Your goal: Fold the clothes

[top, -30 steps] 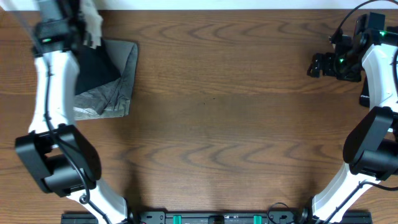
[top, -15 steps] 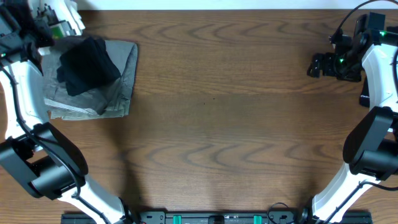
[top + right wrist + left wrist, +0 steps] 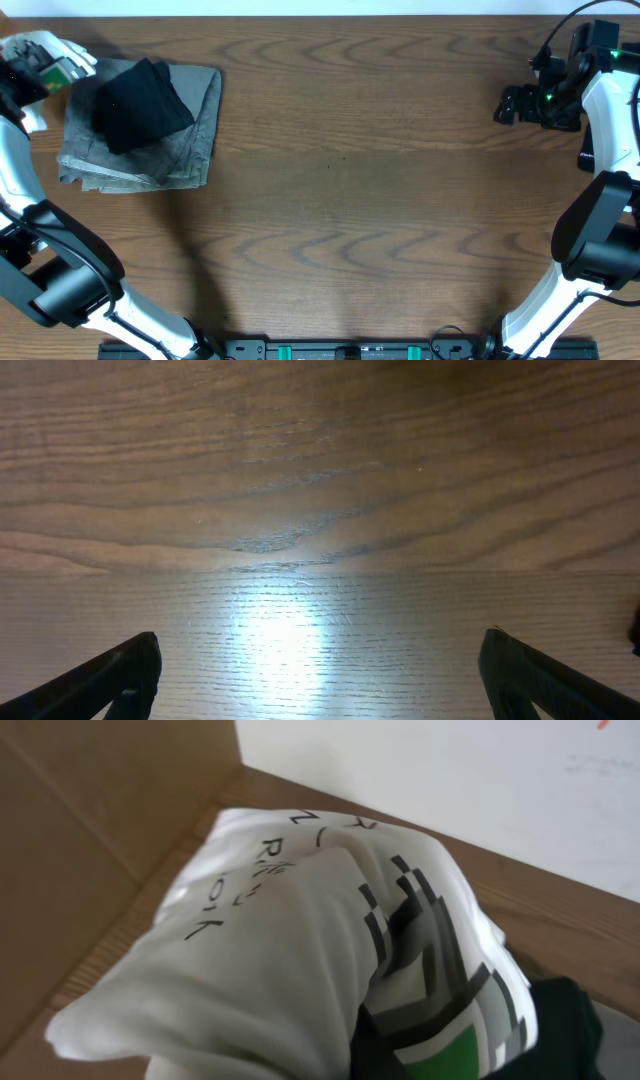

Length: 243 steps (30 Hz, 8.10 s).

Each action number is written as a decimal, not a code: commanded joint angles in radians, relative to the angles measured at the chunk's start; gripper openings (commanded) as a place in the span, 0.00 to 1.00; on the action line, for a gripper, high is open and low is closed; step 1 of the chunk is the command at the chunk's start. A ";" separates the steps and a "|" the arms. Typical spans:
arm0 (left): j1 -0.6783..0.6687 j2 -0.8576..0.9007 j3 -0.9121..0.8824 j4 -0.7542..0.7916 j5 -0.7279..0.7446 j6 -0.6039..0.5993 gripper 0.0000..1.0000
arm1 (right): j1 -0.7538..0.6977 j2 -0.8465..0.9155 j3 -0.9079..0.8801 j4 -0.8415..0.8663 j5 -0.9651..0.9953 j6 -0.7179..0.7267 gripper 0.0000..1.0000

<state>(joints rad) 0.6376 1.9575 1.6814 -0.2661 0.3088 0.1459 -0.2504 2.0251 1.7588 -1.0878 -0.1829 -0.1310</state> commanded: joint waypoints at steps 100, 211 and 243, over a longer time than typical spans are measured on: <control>-0.014 0.244 -0.028 -0.406 0.318 -0.293 0.06 | -0.005 -0.002 0.004 0.000 0.000 0.014 0.99; -0.444 -0.166 -0.012 -0.402 0.254 -0.630 0.65 | -0.005 -0.002 0.004 0.000 0.000 0.014 0.99; -0.446 -0.166 -0.013 -0.444 0.254 -0.630 0.98 | -0.005 -0.002 0.004 0.000 0.000 0.014 0.99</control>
<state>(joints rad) 0.1925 1.7878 1.6699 -0.7071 0.5720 -0.4942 -0.2504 2.0251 1.7588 -1.0878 -0.1829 -0.1307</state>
